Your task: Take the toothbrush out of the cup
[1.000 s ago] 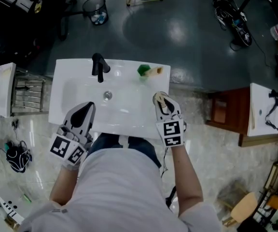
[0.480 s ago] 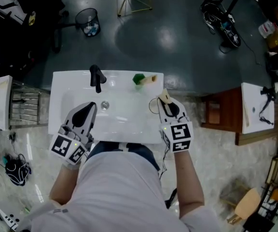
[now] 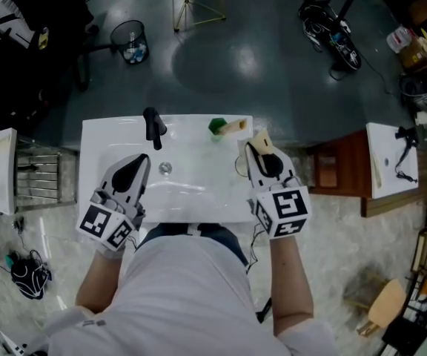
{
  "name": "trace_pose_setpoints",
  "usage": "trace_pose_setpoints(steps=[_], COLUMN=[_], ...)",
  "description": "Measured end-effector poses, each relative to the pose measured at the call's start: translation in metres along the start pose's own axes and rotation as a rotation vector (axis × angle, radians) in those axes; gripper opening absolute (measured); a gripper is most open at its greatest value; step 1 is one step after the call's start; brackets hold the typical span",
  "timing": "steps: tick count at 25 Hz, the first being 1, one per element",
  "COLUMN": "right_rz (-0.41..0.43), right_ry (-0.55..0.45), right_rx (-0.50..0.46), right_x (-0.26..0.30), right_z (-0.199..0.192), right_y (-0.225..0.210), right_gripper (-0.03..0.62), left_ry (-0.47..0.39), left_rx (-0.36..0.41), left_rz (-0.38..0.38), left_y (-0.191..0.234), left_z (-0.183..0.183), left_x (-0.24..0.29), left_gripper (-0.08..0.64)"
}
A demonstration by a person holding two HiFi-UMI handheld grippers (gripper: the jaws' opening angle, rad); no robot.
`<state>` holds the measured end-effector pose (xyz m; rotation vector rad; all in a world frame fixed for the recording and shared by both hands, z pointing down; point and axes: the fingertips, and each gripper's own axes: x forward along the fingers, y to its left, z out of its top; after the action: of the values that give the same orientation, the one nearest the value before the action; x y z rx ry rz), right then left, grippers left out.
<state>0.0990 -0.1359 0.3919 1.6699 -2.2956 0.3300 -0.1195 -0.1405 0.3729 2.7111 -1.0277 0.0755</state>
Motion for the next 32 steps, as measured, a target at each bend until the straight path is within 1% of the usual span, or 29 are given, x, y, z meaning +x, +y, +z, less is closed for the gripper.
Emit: trace_pose_setpoints(steps=[5, 10, 13, 17, 20, 26, 32], right_rz=[-0.038, -0.086, -0.093, -0.084, -0.059, -0.007, 0.044], right_ry=[-0.008, -0.018, -0.022, -0.027, -0.03, -0.047, -0.059], right_rx=[0.031, 0.053, 0.07, 0.075, 0.077, 0.088, 0.124], right_x=[0.004, 0.007, 0.007, 0.0, -0.009, -0.03, -0.053], right_z=[0.01, 0.017, 0.016, 0.01, 0.003, -0.009, -0.031], right_y=[0.015, 0.021, 0.014, -0.009, -0.032, -0.084, -0.133], right_gripper=[0.055, 0.055, 0.055, 0.054, 0.055, 0.055, 0.055], left_ry=[-0.016, 0.006, 0.02, 0.021, 0.021, 0.012, 0.02], left_rx=[-0.015, -0.008, 0.007, 0.011, 0.008, -0.014, 0.024], left_rz=[-0.024, -0.068, -0.076, -0.073, -0.044, 0.047, 0.147], left_y=[0.018, 0.033, 0.034, 0.016, -0.004, -0.039, -0.077], left_z=[0.008, 0.006, 0.003, -0.002, -0.009, -0.02, -0.03], left_x=[-0.008, -0.011, -0.004, 0.013, 0.031, 0.066, 0.094], left_gripper=[0.017, 0.017, 0.017, 0.017, 0.017, 0.017, 0.017])
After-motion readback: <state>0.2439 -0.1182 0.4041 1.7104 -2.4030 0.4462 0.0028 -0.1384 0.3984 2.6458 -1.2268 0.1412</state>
